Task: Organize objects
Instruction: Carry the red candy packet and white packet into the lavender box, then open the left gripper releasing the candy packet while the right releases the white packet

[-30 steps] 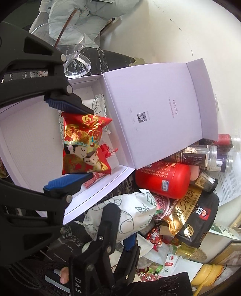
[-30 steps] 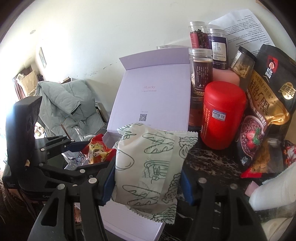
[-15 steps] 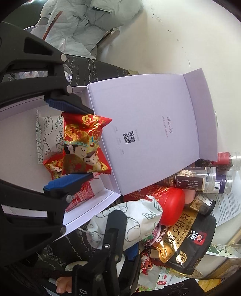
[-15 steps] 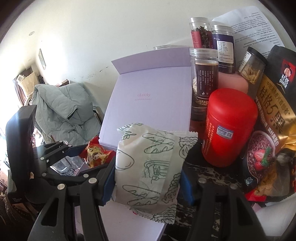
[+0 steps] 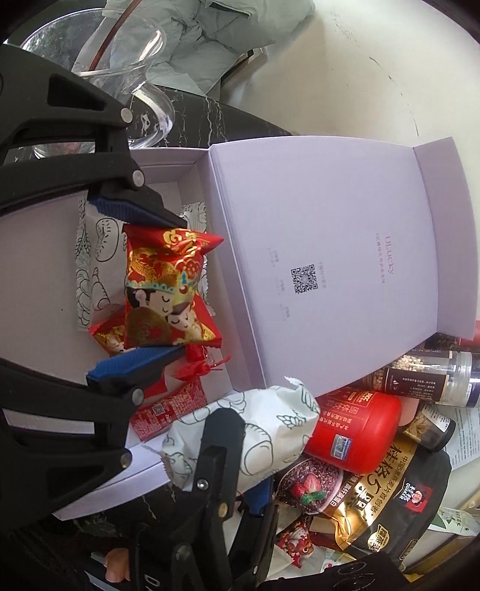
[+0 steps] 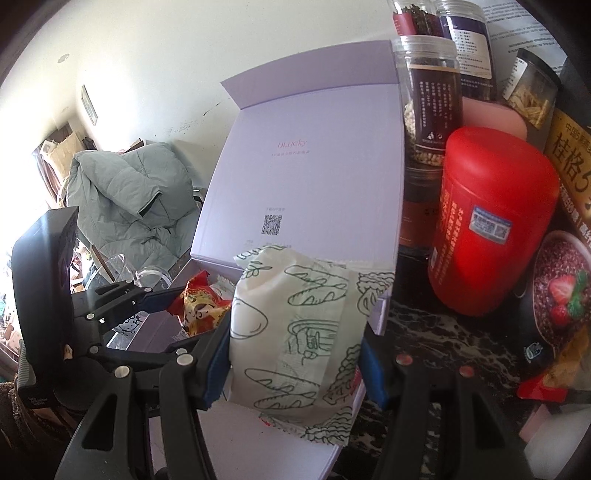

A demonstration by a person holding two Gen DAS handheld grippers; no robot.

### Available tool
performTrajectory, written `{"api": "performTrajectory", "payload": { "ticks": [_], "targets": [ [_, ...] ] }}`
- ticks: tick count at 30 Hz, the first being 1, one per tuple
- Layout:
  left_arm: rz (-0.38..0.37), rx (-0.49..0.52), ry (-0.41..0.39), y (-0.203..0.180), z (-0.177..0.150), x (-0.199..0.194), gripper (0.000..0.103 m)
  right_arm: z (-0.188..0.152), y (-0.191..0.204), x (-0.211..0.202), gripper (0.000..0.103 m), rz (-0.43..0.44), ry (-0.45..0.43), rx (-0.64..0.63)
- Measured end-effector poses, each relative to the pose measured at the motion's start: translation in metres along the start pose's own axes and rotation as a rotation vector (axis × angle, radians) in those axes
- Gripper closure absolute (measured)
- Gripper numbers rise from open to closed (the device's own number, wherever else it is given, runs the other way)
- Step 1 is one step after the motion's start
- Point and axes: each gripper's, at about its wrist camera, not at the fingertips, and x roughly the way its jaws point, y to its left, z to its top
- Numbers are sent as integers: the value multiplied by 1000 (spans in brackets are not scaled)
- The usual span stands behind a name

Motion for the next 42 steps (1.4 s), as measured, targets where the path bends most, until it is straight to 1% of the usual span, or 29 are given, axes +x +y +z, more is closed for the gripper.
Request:
{"api": "performTrajectory", "payload": {
  "ticks": [4,9,12,15,22,30,35,39,42],
  "targets": [
    [23,0,13,2,-5,0,45,-4,3,8,42,6,37,-13],
    [-4,-30,39,5,-7,5,45,-8,5,18,42,49,78,-17],
    [15,-14,52,4,-9,7,45,-11,8,27,42,53,114,-30],
    [26,4,61,1,-11,10,45,-14,9,32,42,59,129,-29],
    [33,3,78,2,-12,13,44,-16,7,36,42,58,143,-24],
    [29,-25,119,7,-12,21,40,-17,9,40,41,62,145,-23],
    [28,-32,122,7,-12,21,40,-16,9,40,41,62,151,-17],
    [42,-35,134,5,-14,20,39,-16,9,40,41,52,156,-13],
    [37,-47,138,6,-16,15,38,-14,9,37,41,46,145,-5]
  ]
}}
